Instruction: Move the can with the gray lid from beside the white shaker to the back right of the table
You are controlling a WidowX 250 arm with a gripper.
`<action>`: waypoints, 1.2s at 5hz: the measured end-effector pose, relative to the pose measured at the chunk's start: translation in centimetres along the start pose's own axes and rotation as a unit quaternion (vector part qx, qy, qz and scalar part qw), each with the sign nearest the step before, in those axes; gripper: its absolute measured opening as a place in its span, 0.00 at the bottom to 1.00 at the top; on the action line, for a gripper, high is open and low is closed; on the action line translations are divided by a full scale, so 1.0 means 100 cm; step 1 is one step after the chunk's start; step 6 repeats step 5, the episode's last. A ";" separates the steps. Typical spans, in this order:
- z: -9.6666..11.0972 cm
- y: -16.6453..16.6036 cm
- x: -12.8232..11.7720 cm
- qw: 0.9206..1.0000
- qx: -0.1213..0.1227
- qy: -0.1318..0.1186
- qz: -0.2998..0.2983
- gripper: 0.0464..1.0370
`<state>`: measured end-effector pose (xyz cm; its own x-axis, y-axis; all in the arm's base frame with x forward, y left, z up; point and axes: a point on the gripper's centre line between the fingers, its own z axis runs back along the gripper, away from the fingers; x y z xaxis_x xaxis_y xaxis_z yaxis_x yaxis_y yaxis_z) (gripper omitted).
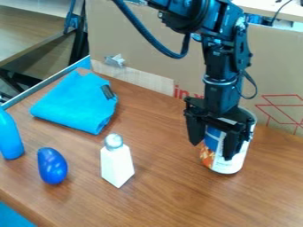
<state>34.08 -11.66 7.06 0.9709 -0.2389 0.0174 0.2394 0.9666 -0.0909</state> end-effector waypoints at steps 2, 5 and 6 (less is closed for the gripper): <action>-0.009 0.002 -0.003 1.000 0.004 0.022 -0.011 0.96; 0.055 0.001 -0.089 0.996 0.014 0.080 -0.027 0.96; 0.055 0.001 -0.089 0.996 0.014 0.080 -0.027 0.96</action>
